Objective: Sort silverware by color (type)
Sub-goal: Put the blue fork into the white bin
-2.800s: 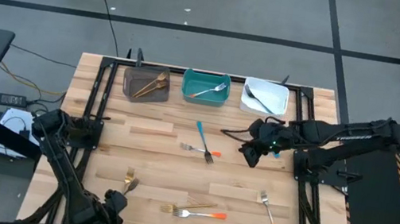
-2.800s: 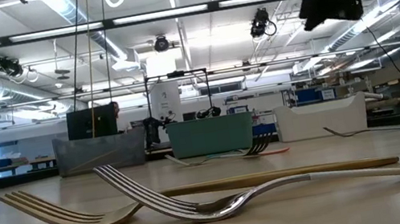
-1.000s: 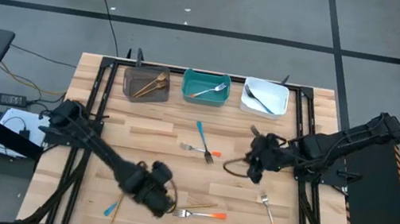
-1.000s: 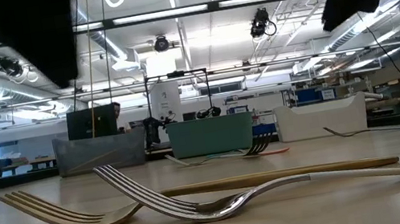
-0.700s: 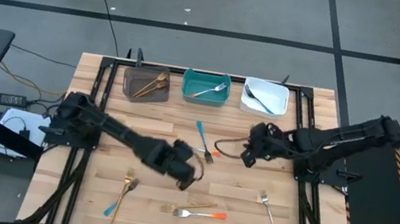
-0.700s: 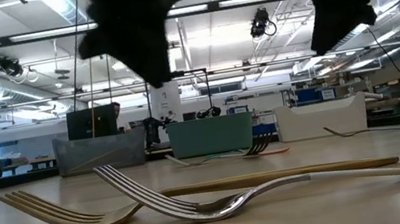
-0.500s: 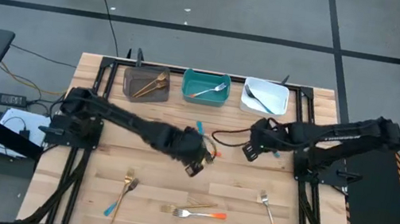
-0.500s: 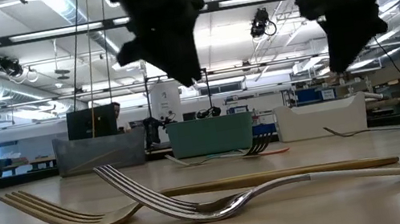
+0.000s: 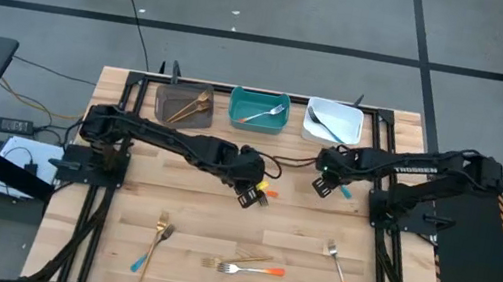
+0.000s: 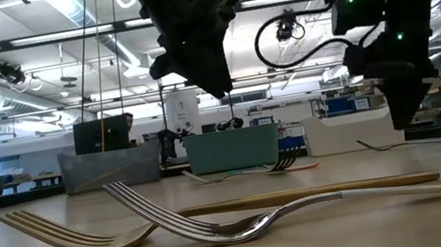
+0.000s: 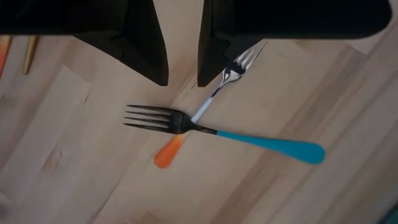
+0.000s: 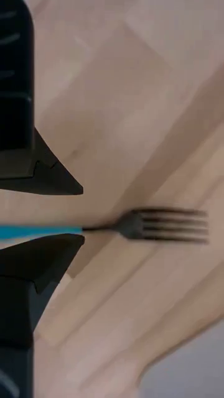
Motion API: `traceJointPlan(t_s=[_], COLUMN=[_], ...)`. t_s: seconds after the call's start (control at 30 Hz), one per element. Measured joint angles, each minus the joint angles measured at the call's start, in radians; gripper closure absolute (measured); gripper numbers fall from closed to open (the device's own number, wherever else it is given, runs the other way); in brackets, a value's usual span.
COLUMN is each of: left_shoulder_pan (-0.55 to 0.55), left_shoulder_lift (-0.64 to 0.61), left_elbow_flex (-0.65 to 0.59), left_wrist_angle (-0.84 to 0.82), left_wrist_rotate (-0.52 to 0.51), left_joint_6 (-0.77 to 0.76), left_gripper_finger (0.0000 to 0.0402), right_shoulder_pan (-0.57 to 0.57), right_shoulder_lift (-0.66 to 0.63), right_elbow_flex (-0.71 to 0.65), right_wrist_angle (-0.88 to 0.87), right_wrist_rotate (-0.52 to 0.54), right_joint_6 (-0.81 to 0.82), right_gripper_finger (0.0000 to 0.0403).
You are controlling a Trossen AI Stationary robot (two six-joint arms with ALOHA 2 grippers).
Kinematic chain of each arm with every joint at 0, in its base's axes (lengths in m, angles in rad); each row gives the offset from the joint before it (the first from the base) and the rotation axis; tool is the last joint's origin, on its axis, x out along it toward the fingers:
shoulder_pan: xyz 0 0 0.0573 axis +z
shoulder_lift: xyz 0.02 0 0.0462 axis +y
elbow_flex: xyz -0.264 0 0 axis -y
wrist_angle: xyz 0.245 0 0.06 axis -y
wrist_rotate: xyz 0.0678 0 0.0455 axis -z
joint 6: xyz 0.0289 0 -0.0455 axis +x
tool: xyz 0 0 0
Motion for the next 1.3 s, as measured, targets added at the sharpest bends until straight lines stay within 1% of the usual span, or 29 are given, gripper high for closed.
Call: traceJointPlan(t_s=[0.2, 0.33, 0.4, 0.53, 0.77, 0.87, 0.93, 1.0, 1.03, 1.17, 1.3], left_shoulder_pan=[0.014, 0.027, 0.032, 0.041, 0.061, 0.072, 0.082, 0.094, 0.101, 0.128, 0.154], left_shoulder_lift=[0.000, 0.000, 0.000, 0.000, 0.000, 0.000, 0.000, 0.000, -0.001, -0.002, -0.002], left_elbow_flex=[0.000, 0.000, 0.000, 0.000, 0.000, 0.000, 0.000, 0.000, 0.000, 0.000, 0.000], left_wrist_angle=[0.002, 0.002, 0.000, 0.001, 0.001, -0.002, -0.008, -0.019, -0.026, -0.040, -0.039], left_wrist_rotate=[0.001, 0.000, 0.000, 0.000, 0.000, -0.001, 0.000, 0.001, 0.006, 0.048, 0.075], left_joint_6=[0.015, 0.036, 0.036, 0.039, 0.074, 0.080, 0.080, 0.080, 0.080, 0.089, 0.130], left_gripper_finger=[0.0306, 0.0306, 0.0306, 0.0306, 0.0306, 0.0306, 0.0306, 0.0306, 0.0306, 0.0306, 0.0306], right_shoulder_pan=[-0.089, -0.133, -0.143, -0.146, -0.143, -0.143, -0.143, -0.144, -0.144, -0.145, -0.148], right_shoulder_lift=[0.015, 0.043, 0.064, 0.112, 0.202, 0.204, 0.191, 0.177, 0.170, 0.160, 0.124], right_elbow_flex=[-0.010, -0.010, -0.010, -0.010, 0.000, 0.001, -0.005, -0.009, -0.010, -0.010, -0.012], right_wrist_angle=[0.031, 0.072, 0.076, 0.075, 0.075, 0.075, 0.080, 0.082, 0.081, 0.079, 0.073], right_wrist_rotate=[-0.003, -0.052, -0.072, -0.078, -0.055, -0.059, -0.067, -0.075, -0.075, -0.099, -0.176], right_joint_6=[-0.101, -0.159, -0.171, -0.181, -0.171, -0.169, -0.168, -0.172, -0.177, -0.185, -0.187], right_gripper_finger=[0.0285, 0.0285, 0.0285, 0.0285, 0.0288, 0.0309, 0.0338, 0.0375, 0.0386, 0.0388, 0.0396])
